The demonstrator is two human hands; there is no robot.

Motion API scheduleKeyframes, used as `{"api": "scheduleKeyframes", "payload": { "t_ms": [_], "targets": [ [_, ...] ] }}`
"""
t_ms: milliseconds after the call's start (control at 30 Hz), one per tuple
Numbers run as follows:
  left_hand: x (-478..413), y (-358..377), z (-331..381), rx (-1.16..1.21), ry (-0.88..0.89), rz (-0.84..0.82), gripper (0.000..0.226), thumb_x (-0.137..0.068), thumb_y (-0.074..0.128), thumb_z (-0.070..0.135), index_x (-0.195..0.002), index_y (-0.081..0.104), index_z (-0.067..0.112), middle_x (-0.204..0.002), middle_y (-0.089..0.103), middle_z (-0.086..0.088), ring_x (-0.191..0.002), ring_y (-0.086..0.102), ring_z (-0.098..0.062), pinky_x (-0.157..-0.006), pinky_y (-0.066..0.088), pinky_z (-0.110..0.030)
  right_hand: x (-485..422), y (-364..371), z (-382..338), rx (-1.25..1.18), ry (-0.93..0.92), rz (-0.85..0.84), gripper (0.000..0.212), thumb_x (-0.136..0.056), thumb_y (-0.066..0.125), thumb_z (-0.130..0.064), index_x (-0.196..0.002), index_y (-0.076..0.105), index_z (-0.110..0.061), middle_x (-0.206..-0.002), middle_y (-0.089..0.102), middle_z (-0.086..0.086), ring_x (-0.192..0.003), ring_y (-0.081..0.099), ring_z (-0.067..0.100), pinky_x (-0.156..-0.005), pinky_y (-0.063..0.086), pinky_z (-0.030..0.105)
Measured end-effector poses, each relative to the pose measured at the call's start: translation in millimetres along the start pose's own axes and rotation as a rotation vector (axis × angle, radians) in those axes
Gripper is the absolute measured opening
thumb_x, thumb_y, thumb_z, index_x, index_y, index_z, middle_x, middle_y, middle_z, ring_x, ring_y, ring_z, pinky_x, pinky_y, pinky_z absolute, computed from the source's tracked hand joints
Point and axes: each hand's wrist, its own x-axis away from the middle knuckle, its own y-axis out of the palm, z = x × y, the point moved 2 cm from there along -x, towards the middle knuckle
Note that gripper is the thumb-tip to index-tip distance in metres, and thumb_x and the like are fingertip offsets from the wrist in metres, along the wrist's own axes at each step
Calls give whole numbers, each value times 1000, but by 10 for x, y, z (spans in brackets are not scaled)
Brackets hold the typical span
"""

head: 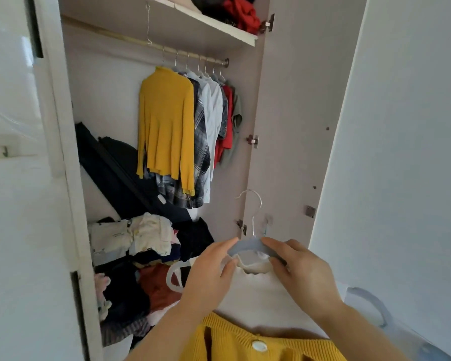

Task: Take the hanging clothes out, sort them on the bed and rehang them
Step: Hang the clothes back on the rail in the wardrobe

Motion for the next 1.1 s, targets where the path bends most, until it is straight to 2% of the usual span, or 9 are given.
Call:
{"api": "scheduleKeyframes", "payload": {
  "t_ms": [100, 267, 367, 433, 567, 700, 833, 1000, 1100],
  "targets": [
    [-472, 82, -328, 2, -11, 9, 41, -93, 51, 26, -134, 44, 29, -117, 42, 25, -102, 32, 30, -82, 23, 9, -545, 288, 139, 8, 13, -50, 39, -93, 47, -31, -130, 45, -43, -104, 57, -13, -85, 59, 10, -62, 44, 24],
    [-1232, 145, -822, -35, -48, 66, 41, -94, 47, 29, -135, 41, 33, -119, 39, 27, -106, 33, 18, -82, 20, 11, -1416, 686, 278, 7, -11, -69, 41, -94, 44, -32, -131, 40, -47, -104, 54, -14, -87, 57, 9, -64, 46, 25],
    [-1596, 128, -1155, -67, -73, 101, 42, -94, 47, 29, -135, 40, 35, -121, 38, 28, -106, 28, 27, -83, 18, 11, -1932, 947, 302, -15, -67, -72, 41, -93, 43, -35, -130, 37, -53, -105, 54, -15, -86, 58, 6, -64, 44, 24],
    [-1841, 74, -1396, -104, -73, 126, 44, -94, 49, 25, -135, 39, 35, -122, 40, 26, -106, 26, 32, -83, 19, 11, -2295, 1140, 292, -40, -120, -61, 41, -92, 46, -33, -129, 40, -51, -104, 55, -14, -85, 58, 8, -63, 43, 24],
    [-2304, -60, -1818, -226, -109, 209, 45, -93, 50, 26, -135, 39, 37, -129, 45, 20, -107, 31, 20, -82, 22, 11, -2982, 1502, 248, -122, -241, -37, 42, -90, 53, -24, -127, 50, -43, -97, 60, -8, -81, 60, 15, -56, 41, 28],
    [-2784, -235, -2130, -309, -141, 255, 46, -93, 50, 25, -136, 38, 37, -134, 45, 18, -110, 29, 19, -83, 18, 12, -3688, 1782, 201, -150, -325, -8, 42, -90, 51, -25, -127, 49, -45, -92, 57, -8, -76, 59, 14, -51, 35, 23],
    [-3249, -525, -2366, -399, -168, 316, 47, -94, 49, 26, -137, 35, 38, -136, 42, 19, -113, 31, 13, -94, 22, -2, -4366, 1976, 39, -228, -397, 27, 41, -90, 52, -25, -126, 50, -45, -84, 48, -12, -74, 55, 10, -47, 23, 14],
    [-3764, -960, -2629, -501, -157, 340, 48, -93, 49, 25, -138, 36, 34, -139, 43, 13, -125, 39, -3, -99, 24, -13, -5108, 2133, -250, -275, -469, 72, 41, -94, 44, -30, -131, 42, -47, -110, 56, -11, -91, 58, 12, -63, 42, 24],
    [-4120, -1223, -2796, -559, -132, 344, 52, -91, 53, 22, -140, 35, 29, -140, 43, 8, -126, 39, -7, -100, 21, -12, -5569, 2175, -442, -302, -478, 90, 41, -94, 44, -29, -131, 42, -45, -109, 56, -7, -94, 57, 15, -69, 48, 30]
  ]
}}
